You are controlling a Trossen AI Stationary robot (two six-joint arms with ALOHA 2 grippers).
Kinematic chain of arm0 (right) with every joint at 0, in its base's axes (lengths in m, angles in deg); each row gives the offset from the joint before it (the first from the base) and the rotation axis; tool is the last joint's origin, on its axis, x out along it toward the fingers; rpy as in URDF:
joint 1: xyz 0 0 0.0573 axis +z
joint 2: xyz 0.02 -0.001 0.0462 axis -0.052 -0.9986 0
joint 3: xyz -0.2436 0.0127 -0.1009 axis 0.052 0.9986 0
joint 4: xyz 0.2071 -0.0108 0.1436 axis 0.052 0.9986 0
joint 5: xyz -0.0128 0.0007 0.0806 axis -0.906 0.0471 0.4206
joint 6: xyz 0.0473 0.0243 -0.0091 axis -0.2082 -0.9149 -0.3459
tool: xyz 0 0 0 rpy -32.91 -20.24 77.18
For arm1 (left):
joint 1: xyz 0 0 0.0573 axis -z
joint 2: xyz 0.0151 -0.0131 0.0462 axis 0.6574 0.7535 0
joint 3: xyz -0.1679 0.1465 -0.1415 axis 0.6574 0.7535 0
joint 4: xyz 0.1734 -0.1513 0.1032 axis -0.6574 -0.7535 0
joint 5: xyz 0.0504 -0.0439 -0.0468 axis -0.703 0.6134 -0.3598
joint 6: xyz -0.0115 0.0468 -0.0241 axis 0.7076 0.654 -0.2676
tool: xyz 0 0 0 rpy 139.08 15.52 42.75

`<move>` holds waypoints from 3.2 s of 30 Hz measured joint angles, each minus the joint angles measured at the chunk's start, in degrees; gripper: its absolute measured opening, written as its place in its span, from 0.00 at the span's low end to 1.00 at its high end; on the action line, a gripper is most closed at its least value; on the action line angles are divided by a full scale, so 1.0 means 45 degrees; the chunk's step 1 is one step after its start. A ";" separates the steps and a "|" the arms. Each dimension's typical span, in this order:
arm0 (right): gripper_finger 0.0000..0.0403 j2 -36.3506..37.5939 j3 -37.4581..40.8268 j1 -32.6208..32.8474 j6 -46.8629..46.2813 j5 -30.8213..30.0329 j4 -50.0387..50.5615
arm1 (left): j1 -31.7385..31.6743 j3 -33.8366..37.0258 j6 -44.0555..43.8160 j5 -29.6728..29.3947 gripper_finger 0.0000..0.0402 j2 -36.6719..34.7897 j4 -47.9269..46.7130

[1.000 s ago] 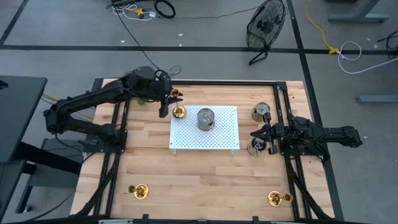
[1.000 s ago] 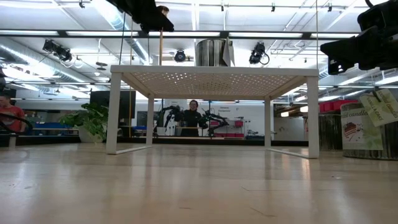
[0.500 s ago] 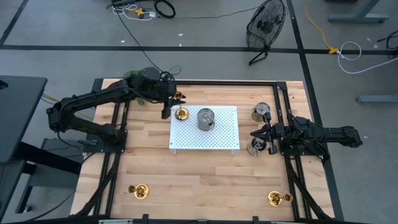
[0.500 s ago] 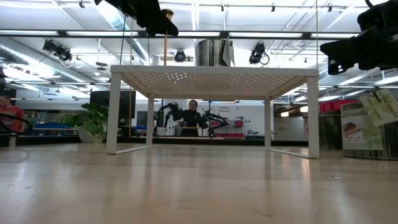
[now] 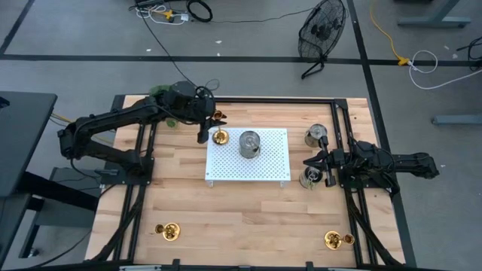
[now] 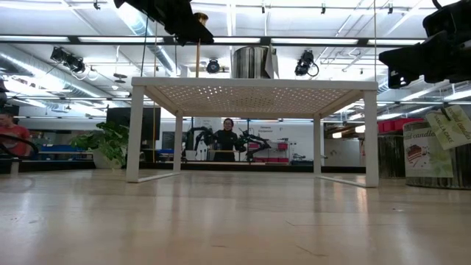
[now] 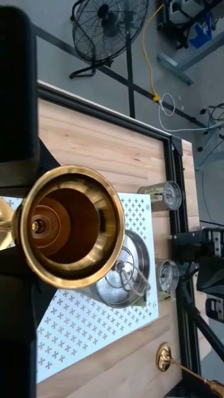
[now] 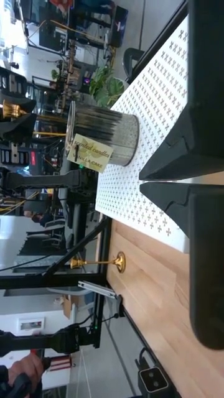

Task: Pick & Place candle stick holders
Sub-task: Put the top center golden candle holder on the shelf

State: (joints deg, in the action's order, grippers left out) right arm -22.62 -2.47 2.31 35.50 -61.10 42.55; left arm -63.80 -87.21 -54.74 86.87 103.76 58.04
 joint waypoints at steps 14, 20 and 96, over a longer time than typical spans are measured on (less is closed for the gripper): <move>0.05 0.0000 0.0000 0.0000 -0.0004 -0.0002 0.0000 | 0.0010 0.0000 -0.0019 -0.0379 0.24 0.0000 0.0005; 0.05 0.0000 0.0002 0.0000 -0.0004 -0.0005 0.0000 | 0.0002 0.0000 0.0015 -0.0425 0.26 0.0000 0.0002; 0.05 0.0000 0.0004 0.0000 -0.0004 -0.0001 0.0000 | 0.0015 -0.1032 -0.0491 -0.2006 0.81 -0.0049 -0.2945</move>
State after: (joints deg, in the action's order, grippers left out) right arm -22.62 -2.45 2.31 35.48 -61.11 42.55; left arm -63.74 -91.86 -56.95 77.85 103.54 44.78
